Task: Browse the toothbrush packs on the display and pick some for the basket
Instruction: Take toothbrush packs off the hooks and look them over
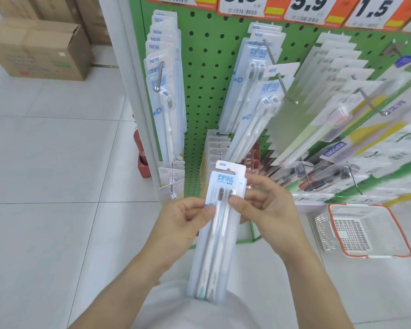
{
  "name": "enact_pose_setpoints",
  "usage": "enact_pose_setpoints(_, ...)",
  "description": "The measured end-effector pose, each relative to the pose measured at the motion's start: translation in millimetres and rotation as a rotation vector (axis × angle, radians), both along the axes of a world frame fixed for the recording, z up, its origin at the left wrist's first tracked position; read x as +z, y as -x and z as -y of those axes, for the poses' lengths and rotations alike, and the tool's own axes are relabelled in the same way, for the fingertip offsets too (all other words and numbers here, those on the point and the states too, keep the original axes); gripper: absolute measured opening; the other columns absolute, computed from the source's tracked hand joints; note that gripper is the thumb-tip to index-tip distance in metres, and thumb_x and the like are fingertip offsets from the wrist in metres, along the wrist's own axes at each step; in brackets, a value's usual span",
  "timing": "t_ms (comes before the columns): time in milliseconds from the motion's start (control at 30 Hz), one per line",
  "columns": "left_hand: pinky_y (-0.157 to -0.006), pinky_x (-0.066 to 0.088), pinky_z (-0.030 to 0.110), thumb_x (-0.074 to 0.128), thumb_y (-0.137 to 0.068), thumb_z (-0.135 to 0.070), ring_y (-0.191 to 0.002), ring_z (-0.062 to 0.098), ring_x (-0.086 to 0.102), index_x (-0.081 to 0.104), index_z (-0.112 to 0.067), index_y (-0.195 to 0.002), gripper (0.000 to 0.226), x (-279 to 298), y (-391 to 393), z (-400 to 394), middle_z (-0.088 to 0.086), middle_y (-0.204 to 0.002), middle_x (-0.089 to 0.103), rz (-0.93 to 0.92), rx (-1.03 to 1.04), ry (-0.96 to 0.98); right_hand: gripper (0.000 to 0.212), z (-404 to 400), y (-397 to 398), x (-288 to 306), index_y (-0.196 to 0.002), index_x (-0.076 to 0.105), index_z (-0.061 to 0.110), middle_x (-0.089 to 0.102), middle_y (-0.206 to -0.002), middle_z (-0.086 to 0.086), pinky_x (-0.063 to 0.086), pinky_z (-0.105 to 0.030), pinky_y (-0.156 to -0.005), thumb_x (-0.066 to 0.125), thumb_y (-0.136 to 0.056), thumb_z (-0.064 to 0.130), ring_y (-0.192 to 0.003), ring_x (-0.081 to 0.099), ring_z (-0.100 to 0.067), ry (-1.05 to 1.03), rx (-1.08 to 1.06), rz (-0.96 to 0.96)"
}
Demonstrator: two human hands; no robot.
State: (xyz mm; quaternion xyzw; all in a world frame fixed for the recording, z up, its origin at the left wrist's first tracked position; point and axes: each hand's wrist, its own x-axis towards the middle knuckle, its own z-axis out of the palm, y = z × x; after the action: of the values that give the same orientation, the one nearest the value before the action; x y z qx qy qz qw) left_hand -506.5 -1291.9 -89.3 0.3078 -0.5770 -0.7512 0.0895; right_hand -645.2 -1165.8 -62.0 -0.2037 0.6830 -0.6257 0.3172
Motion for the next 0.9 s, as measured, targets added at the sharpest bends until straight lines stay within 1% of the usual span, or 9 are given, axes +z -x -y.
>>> enact_pose_setpoints(100, -0.075, 0.053, 0.029, 0.065, -0.095, -0.019, -0.079, 0.017, 0.074, 0.076, -0.013, -0.105, 0.015, -5, -3, 0, 0.007, -0.092, 0.079, 0.041, -0.009, -0.004, 0.046, 1, 0, -2, -0.118, 0.065, 0.011, 0.079, -0.090, -0.013, 0.055, -0.026, -0.056, 0.079, -0.074, 0.012, -0.072, 0.075, -0.022, 0.045, -0.046, 0.077)
enact_pose_setpoints(200, -0.067, 0.051, 0.020, 0.066, -0.095, -0.016, -0.073, 0.012, 0.073, 0.077, -0.015, -0.100, 0.012, -4, -5, -1, 0.006, -0.088, 0.079, 0.035, 0.050, -0.009, 0.046, 3, -2, -3, -0.118, 0.064, 0.002, 0.078, -0.096, -0.017, 0.059, -0.034, -0.061, 0.077, -0.076, 0.015, -0.080, 0.076, -0.031, 0.040, 0.012, 0.104)
enact_pose_setpoints(333, -0.071, 0.054, 0.023, 0.067, -0.094, -0.017, -0.079, 0.015, 0.075, 0.076, -0.012, -0.102, 0.013, -4, -8, 2, 0.007, -0.090, 0.079, 0.029, 0.037, -0.021, 0.040, 3, 0, -5, -0.112, 0.065, -0.004, 0.078, -0.097, -0.017, 0.062, -0.040, -0.064, 0.075, -0.077, 0.015, -0.082, 0.076, -0.034, 0.044, 0.039, 0.094)
enact_pose_setpoints(467, -0.073, 0.047, 0.011, 0.066, -0.096, -0.018, -0.079, 0.005, 0.071, 0.076, -0.016, -0.099, 0.010, -6, -11, 6, 0.000, -0.088, 0.079, 0.083, -0.095, 0.059, 0.033, 2, 5, -6, -0.106, 0.067, -0.002, 0.079, -0.090, -0.011, 0.060, -0.034, -0.056, 0.072, -0.077, 0.011, -0.073, 0.076, -0.024, 0.105, -0.128, 0.142)
enact_pose_setpoints(533, -0.080, 0.050, 0.014, 0.066, -0.096, -0.020, -0.084, 0.008, 0.072, 0.075, -0.017, -0.099, 0.010, -6, -14, 7, -0.002, -0.090, 0.079, 0.104, -0.139, 0.060, 0.028, -1, 11, -6, -0.101, 0.068, 0.004, 0.079, -0.085, -0.005, 0.061, -0.033, -0.057, 0.072, -0.076, 0.016, -0.071, 0.075, -0.019, 0.114, -0.210, 0.152)
enact_pose_setpoints(633, -0.089, 0.052, 0.025, 0.065, -0.096, -0.021, -0.092, 0.020, 0.074, 0.075, -0.016, -0.102, 0.013, -8, -15, 6, 0.001, -0.092, 0.079, 0.115, -0.173, 0.064, 0.029, -6, 14, -5, -0.101, 0.066, 0.008, 0.079, -0.082, -0.003, 0.062, -0.035, -0.059, 0.072, -0.076, 0.022, -0.071, 0.075, -0.019, 0.092, -0.227, 0.143)
enact_pose_setpoints(700, -0.089, 0.052, 0.027, 0.065, -0.096, -0.020, -0.090, 0.021, 0.074, 0.075, -0.015, -0.101, 0.012, -9, -15, 5, 0.002, -0.091, 0.079, 0.116, -0.163, 0.067, 0.031, -8, 14, -5, -0.105, 0.065, 0.007, 0.079, -0.084, -0.006, 0.062, -0.038, -0.061, 0.071, -0.078, 0.023, -0.073, 0.076, -0.022, 0.074, -0.201, 0.136)
enact_pose_setpoints(800, -0.084, 0.052, 0.027, 0.066, -0.096, -0.020, -0.083, 0.015, 0.072, 0.075, -0.017, -0.099, 0.011, -12, -16, 5, 0.002, -0.089, 0.079, 0.116, -0.147, 0.071, 0.034, -13, 15, -3, -0.108, 0.065, 0.008, 0.079, -0.091, -0.010, 0.064, -0.042, -0.066, 0.072, -0.079, 0.023, -0.080, 0.076, -0.026, 0.047, -0.151, 0.117)
enact_pose_setpoints(900, -0.079, 0.052, 0.026, 0.067, -0.095, -0.021, -0.077, 0.012, 0.071, 0.075, -0.015, -0.097, 0.011, -12, -16, 6, 0.001, -0.085, 0.079, 0.126, -0.117, 0.109, 0.039, -16, 16, -4, -0.113, 0.065, 0.007, 0.079, -0.097, -0.014, 0.064, -0.041, -0.065, 0.074, -0.075, 0.013, -0.083, 0.077, -0.029, 0.058, -0.125, 0.092)
